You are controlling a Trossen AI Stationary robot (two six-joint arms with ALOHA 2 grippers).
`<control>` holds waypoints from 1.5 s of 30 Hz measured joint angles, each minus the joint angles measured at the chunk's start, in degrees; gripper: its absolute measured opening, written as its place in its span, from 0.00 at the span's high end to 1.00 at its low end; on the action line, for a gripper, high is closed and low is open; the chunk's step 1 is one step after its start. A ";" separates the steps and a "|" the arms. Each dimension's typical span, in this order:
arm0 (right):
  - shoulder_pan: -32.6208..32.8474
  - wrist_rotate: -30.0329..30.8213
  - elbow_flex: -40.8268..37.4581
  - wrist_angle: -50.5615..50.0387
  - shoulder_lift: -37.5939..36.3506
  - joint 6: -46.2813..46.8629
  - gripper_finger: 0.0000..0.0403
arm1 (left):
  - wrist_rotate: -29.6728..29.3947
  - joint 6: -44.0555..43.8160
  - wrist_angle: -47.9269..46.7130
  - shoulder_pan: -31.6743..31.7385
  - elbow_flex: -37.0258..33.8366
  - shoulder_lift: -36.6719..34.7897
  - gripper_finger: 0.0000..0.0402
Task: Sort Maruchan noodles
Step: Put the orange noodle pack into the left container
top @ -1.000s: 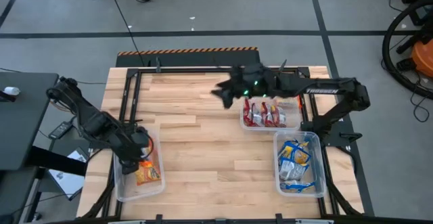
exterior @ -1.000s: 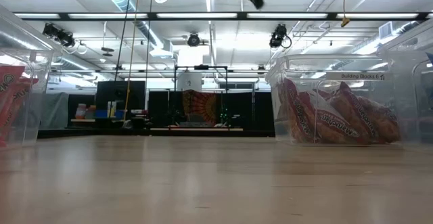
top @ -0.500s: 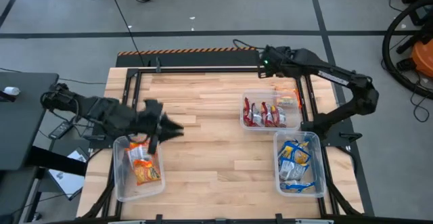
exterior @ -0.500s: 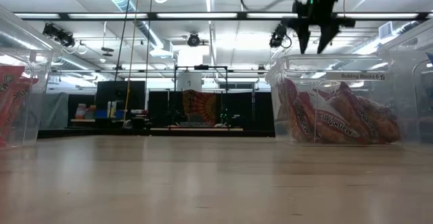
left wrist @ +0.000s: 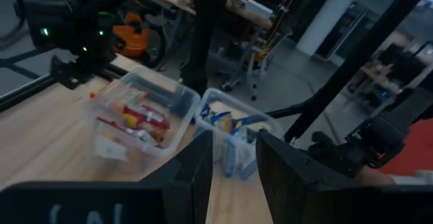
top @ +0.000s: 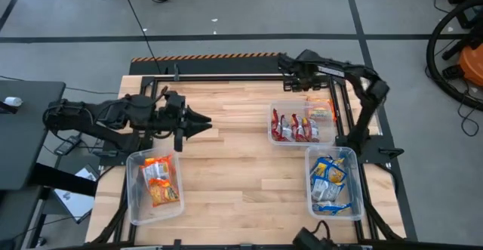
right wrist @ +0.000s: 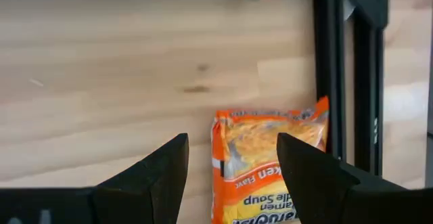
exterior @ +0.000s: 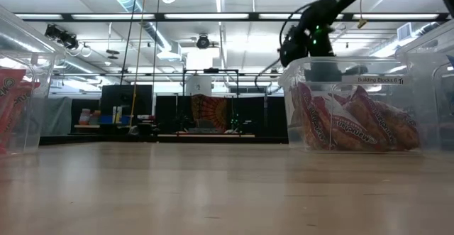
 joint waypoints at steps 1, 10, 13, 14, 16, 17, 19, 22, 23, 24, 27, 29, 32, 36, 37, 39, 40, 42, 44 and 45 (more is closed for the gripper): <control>-0.17 -0.81 0.00 -1.01 1.38 1.01 0.43 | 0.02 0.65 -0.66 0.26 0.00 0.00 0.70; -0.63 -7.13 0.00 -4.98 10.58 4.10 0.43 | 0.01 3.35 -4.92 0.52 -0.02 -2.68 0.70; -0.64 -7.98 -0.02 -4.99 12.45 5.44 0.43 | -0.95 6.31 -6.13 0.52 -0.02 -5.34 0.70; -0.64 -8.00 -0.16 -4.95 12.98 5.74 0.43 | -1.51 7.01 -6.61 0.52 -0.02 -6.35 0.70; -0.64 -8.27 -0.49 -5.13 13.82 6.49 0.45 | -2.69 8.09 -7.37 0.52 -0.02 -8.38 0.70; -0.64 -8.44 -0.70 -5.21 14.16 7.03 0.46 | -3.04 8.39 -8.13 0.52 -0.02 -9.51 0.70; -0.64 -8.43 -1.23 -5.12 14.44 7.61 0.50 | -3.28 9.18 -8.68 0.52 -0.02 -11.26 0.70; -0.47 -7.29 -2.21 -5.21 14.42 8.60 0.59 | -3.30 11.70 -9.24 0.52 -0.02 -13.21 0.70; -0.44 -6.81 -2.34 -5.41 14.42 8.77 0.63 | -3.34 12.38 -9.15 0.52 -0.02 -13.75 0.70; -0.44 -6.52 -2.45 -5.45 14.42 8.70 0.66 | -3.48 12.75 -9.24 0.52 -0.02 -14.23 0.70; -0.37 -5.24 -2.69 -5.64 14.42 8.63 0.79 | -4.68 14.13 -9.19 0.52 -0.02 -15.26 0.70; -0.25 -4.76 -2.69 -5.52 14.42 8.33 0.88 | -5.50 14.43 -9.19 0.52 -0.02 -15.87 0.70; 0.27 -2.80 -1.83 -5.52 13.55 6.78 0.98 | -5.69 14.57 -9.07 0.52 -0.02 -16.01 0.70; 1.10 0.39 2.11 -5.07 9.88 4.34 0.96 | -5.83 14.65 -8.99 0.52 -0.02 -15.26 0.70; 1.26 0.71 3.35 -4.94 8.77 3.86 0.96 | -6.11 14.70 -8.79 0.52 -0.02 -14.93 0.70; 1.55 0.84 6.07 -3.69 6.08 2.15 0.98 | -6.25 15.52 -9.01 0.50 -0.02 -14.35 0.70; 1.86 0.81 7.45 -2.45 4.52 0.94 0.98 | -6.26 15.78 -9.47 0.49 -0.03 -14.06 0.70; 2.91 0.18 9.97 0.58 1.55 -1.46 0.98 | -6.26 15.71 -10.10 0.43 -0.05 -13.88 0.70; 4.58 -1.24 12.25 4.35 -1.43 -3.02 0.98 | -6.27 15.55 -11.61 0.20 -0.04 -13.94 0.70; 5.48 -2.05 13.22 6.70 -2.89 -3.33 0.98 | -6.29 15.48 -12.76 0.00 -0.04 -13.99 0.69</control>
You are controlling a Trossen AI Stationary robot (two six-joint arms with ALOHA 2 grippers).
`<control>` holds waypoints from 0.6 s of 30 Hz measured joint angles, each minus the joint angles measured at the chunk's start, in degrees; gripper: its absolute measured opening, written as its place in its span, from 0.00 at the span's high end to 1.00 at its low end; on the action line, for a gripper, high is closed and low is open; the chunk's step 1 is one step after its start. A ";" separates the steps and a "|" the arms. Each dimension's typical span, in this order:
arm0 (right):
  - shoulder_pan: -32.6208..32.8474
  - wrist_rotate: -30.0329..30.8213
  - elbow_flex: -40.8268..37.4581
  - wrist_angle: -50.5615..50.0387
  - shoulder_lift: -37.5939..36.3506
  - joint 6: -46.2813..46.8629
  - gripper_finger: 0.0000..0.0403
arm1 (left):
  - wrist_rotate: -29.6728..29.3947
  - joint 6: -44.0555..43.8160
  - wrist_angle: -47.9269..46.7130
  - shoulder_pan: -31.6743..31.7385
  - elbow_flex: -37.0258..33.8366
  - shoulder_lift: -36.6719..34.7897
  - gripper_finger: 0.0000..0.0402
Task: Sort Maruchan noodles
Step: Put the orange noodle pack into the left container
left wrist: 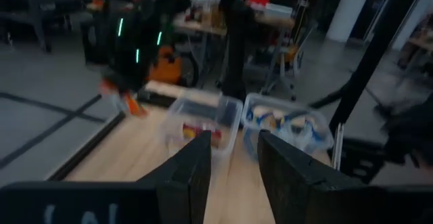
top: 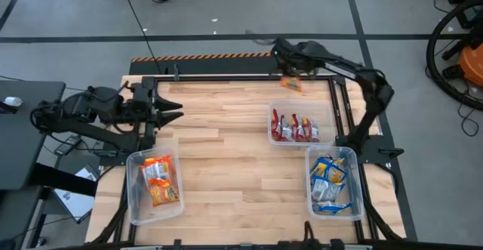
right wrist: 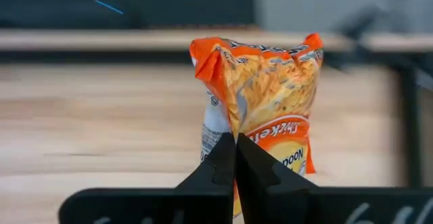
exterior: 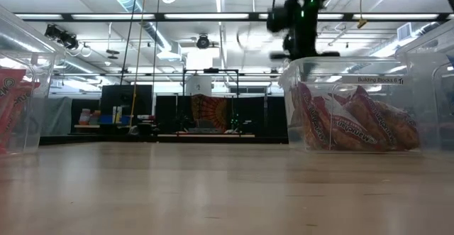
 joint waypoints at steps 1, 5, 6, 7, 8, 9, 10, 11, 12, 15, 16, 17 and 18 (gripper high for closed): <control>1.21 -0.41 0.82 2.50 -1.53 0.05 0.98 | 0.01 -0.38 -1.31 -0.23 0.00 -0.06 0.68; 7.99 -0.02 1.60 15.73 -6.44 1.81 0.99 | -1.05 -6.88 -5.94 -0.98 -0.23 0.08 0.64; 10.16 0.64 1.60 19.34 -7.05 1.90 0.99 | -1.71 -8.97 -5.97 -1.35 -0.70 0.15 0.64; 12.46 1.58 1.62 22.81 -7.42 1.96 0.99 | -2.76 -11.15 -5.82 -1.84 -1.42 0.46 0.63; 14.81 2.64 1.62 26.05 -7.57 1.97 0.99 | -4.52 -12.53 -5.45 -2.42 -2.17 0.69 0.63; 17.19 4.02 1.62 29.14 -7.53 2.00 0.99 | -6.63 -13.35 -4.89 -3.08 -2.79 0.87 0.63; 19.61 5.52 1.62 32.33 -7.28 1.99 0.99 | -8.93 -13.42 -4.13 -3.81 -3.57 1.20 0.63; 21.97 6.89 1.62 35.16 -7.08 1.93 0.99 | -11.28 -13.34 -3.43 -4.49 -4.49 1.59 0.63; 24.29 8.36 1.62 37.77 -6.41 1.86 0.99 | -13.57 -12.79 -2.41 -5.09 -5.28 1.95 0.63; 30.13 11.94 1.62 44.75 -4.01 0.97 0.99 | -16.70 -11.59 1.35 -5.81 -6.95 3.78 0.59; 31.62 12.84 1.62 47.59 -3.11 0.50 0.99 | -16.93 -11.51 2.62 -5.60 -7.37 4.63 0.57; 32.78 13.16 1.62 49.57 -2.32 0.01 0.99 | -16.99 -10.93 4.25 -5.22 -7.68 5.61 0.54; 33.75 13.85 1.62 51.03 -1.45 -0.44 0.99 | -17.03 -10.05 5.46 -4.85 -7.99 6.72 0.51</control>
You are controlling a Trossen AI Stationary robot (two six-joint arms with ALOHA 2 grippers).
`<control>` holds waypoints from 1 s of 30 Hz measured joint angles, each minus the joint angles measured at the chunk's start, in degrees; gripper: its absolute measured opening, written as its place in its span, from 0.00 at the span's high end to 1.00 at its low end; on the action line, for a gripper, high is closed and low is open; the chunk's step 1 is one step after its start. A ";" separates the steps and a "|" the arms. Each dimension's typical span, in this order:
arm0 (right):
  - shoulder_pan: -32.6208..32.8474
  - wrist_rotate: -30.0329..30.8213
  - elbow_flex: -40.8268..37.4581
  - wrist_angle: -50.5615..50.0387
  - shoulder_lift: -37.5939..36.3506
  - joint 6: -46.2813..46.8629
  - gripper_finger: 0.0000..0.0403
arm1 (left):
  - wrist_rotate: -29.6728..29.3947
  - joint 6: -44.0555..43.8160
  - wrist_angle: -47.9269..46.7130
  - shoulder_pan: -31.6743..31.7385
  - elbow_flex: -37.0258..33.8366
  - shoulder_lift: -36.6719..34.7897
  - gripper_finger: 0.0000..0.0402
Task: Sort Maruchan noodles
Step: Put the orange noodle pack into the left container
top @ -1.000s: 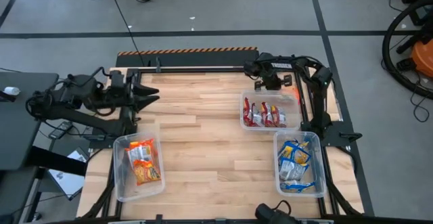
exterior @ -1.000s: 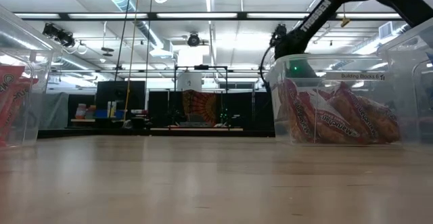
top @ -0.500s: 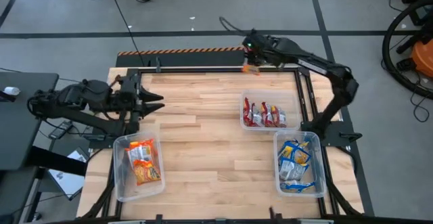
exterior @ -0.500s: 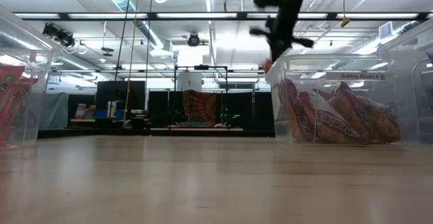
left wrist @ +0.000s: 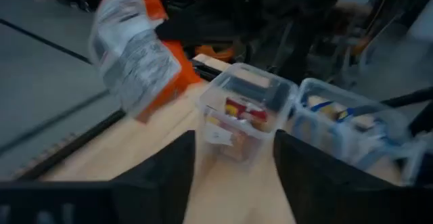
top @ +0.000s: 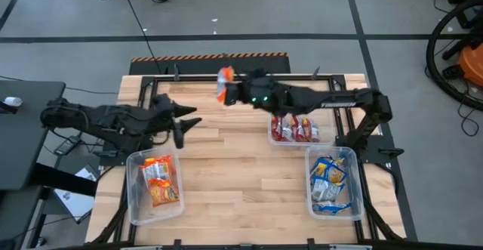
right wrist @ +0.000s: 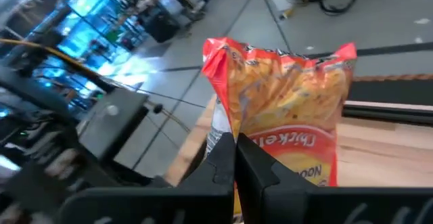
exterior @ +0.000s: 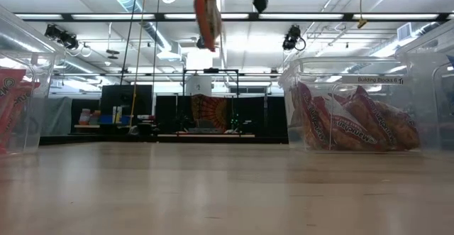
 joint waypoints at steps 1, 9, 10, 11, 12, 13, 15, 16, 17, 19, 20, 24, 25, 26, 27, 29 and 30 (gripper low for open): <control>0.69 0.22 0.00 2.00 0.73 -0.48 0.99 | -0.13 1.33 0.93 0.36 -0.23 1.14 0.48; 2.62 3.81 -0.09 9.11 5.59 -4.30 0.99 | -14.01 7.48 6.24 3.94 -0.62 9.61 0.27; 2.62 4.57 0.00 9.75 5.75 -3.82 0.99 | -14.00 9.74 7.27 4.09 -0.58 10.13 0.27; 2.61 5.37 -0.02 9.36 5.80 -2.95 0.99 | -13.84 12.42 7.64 4.34 -0.60 10.59 0.27; 2.59 5.75 -0.04 9.48 5.88 -2.01 0.99 | -13.86 14.58 8.52 4.32 -0.60 11.40 0.27; 2.44 5.95 -0.06 9.87 5.94 -1.12 0.99 | -14.20 15.66 9.63 4.78 -0.52 12.19 0.27; 2.11 6.37 -0.07 12.16 6.26 -0.79 0.99 | -15.07 16.42 9.66 6.01 -0.67 13.20 0.27; 1.97 6.28 -0.07 12.74 6.27 -1.05 0.99 | -15.06 16.58 10.79 7.00 -0.65 13.65 0.27; 1.80 5.88 -0.07 13.65 6.31 -1.22 0.99 | -14.49 16.97 11.68 8.12 -0.58 14.01 0.27; 1.56 3.68 -0.07 16.04 6.54 -1.28 0.99 | -14.08 18.45 11.74 10.28 -0.56 14.61 0.27; 1.51 2.55 -0.07 16.15 6.54 -1.32 0.99 | -14.35 18.67 11.72 11.33 -0.56 15.07 0.27; 1.46 2.11 -0.07 15.37 6.60 0.01 0.99 | -12.74 19.19 12.43 14.74 -0.62 15.59 0.27; 1.32 2.64 -0.07 15.35 6.59 0.06 0.99 | -12.51 19.54 12.82 15.24 -0.60 15.55 0.27; 1.13 2.76 -0.07 15.34 6.58 -0.08 0.99 | -12.44 19.97 13.00 15.65 -0.60 15.54 0.27; 0.91 2.66 -0.07 15.25 6.58 -0.14 0.99 | -12.12 20.51 13.19 16.01 -0.60 15.54 0.27; 0.38 1.57 -0.07 14.88 6.58 0.38 0.99 | -11.12 22.01 13.65 16.64 -0.60 15.52 0.29; 0.16 1.11 -0.07 14.63 6.58 0.93 0.99 | -10.54 22.48 13.87 16.97 -0.60 15.52 0.30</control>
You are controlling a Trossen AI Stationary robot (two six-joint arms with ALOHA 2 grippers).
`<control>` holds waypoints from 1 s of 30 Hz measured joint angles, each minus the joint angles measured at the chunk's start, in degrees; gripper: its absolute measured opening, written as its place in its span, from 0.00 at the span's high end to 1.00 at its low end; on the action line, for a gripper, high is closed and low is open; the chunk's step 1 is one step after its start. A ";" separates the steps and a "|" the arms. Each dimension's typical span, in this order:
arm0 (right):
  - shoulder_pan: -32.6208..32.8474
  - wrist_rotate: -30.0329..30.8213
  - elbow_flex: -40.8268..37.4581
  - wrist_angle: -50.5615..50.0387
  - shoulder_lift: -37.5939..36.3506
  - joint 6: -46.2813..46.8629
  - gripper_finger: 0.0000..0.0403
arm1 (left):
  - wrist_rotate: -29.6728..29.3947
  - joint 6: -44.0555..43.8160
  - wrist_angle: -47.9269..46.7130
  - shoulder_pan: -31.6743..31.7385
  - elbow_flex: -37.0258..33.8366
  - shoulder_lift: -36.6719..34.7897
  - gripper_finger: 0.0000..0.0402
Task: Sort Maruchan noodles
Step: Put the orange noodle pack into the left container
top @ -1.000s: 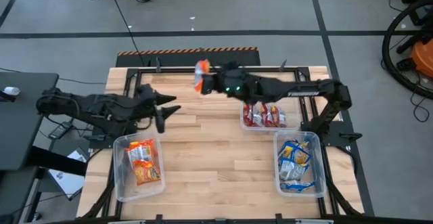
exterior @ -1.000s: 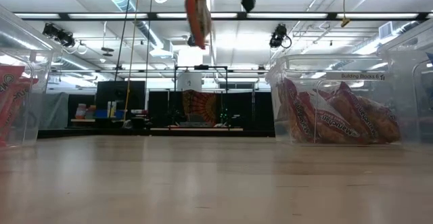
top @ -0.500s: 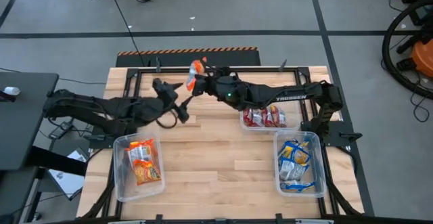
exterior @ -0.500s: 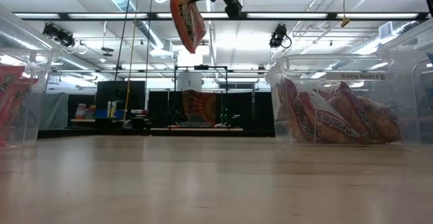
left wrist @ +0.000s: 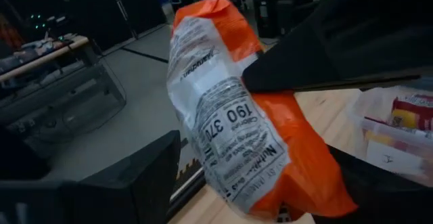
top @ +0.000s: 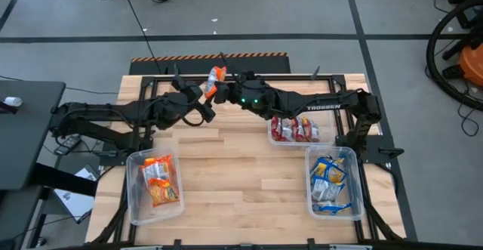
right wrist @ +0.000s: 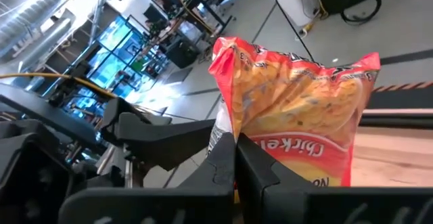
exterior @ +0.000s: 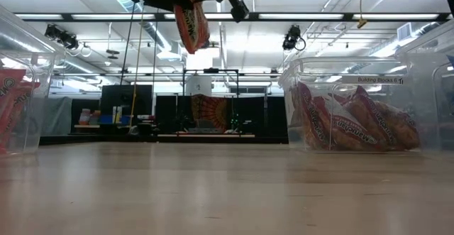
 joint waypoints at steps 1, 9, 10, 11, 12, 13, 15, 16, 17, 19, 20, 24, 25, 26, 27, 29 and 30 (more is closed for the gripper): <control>-0.21 -0.22 0.00 -0.26 0.00 0.66 0.99 | 0.61 0.69 0.09 0.37 0.00 -0.02 0.32; -0.69 -0.97 0.00 -0.73 -0.02 4.31 0.98 | 4.57 4.37 0.41 1.97 0.01 -0.06 0.64; -0.69 -1.08 0.00 -0.75 -0.02 4.10 0.98 | 4.70 4.38 0.41 1.98 0.04 -0.08 0.68; -0.68 -1.14 0.00 -1.01 -0.02 3.81 0.98 | 4.66 4.39 0.39 2.03 0.04 -0.09 0.72; -0.66 -1.20 0.00 -1.26 -0.02 3.25 0.98 | 4.74 4.40 0.42 2.18 0.04 -0.11 0.75; -0.64 -1.35 0.00 -1.49 -0.04 2.42 0.96 | 5.06 4.49 0.42 2.28 0.04 -0.13 0.77; -0.70 -2.48 0.00 -2.23 -0.13 2.13 0.92 | 5.58 5.21 0.39 2.26 0.04 -0.13 0.81; -0.76 -3.01 0.00 -2.50 -0.15 2.03 0.89 | 5.62 5.85 0.33 2.16 0.04 -0.21 0.81; -0.83 -3.60 0.00 -2.73 -0.21 1.51 0.86 | 5.73 6.91 0.01 1.91 0.04 -0.59 0.82; -1.01 -5.76 0.00 -2.92 -1.01 -0.54 0.78 | 5.80 8.92 -0.26 1.11 0.08 -1.42 0.82; -1.12 -6.81 0.00 -2.87 -1.65 -1.57 0.74 | 6.07 9.73 -1.01 0.69 0.50 -2.11 0.82; -1.45 -10.61 -0.02 -3.52 -5.67 -7.80 0.57 | 8.24 11.50 -8.30 -1.43 4.11 -5.36 0.83; -1.30 -10.51 -0.02 -3.44 -6.85 -9.73 0.54 | 10.14 11.53 -11.30 -2.05 5.32 -6.27 0.83; -1.10 -10.05 -0.02 -3.55 -8.44 -11.87 0.51 | 13.32 11.23 -14.89 -2.84 6.70 -7.10 0.83; -0.82 -9.71 -0.02 -3.88 -9.88 -14.09 0.48 | 17.05 10.27 -18.53 -3.83 8.04 -7.86 0.83; 0.10 -9.05 0.15 -4.21 -12.66 -18.57 0.44 | 26.46 6.68 -27.00 -5.81 11.33 -9.21 0.83; 0.82 -8.93 0.15 -5.40 -13.90 -20.27 0.43 | 30.86 4.26 -30.97 -6.91 12.97 -9.66 0.83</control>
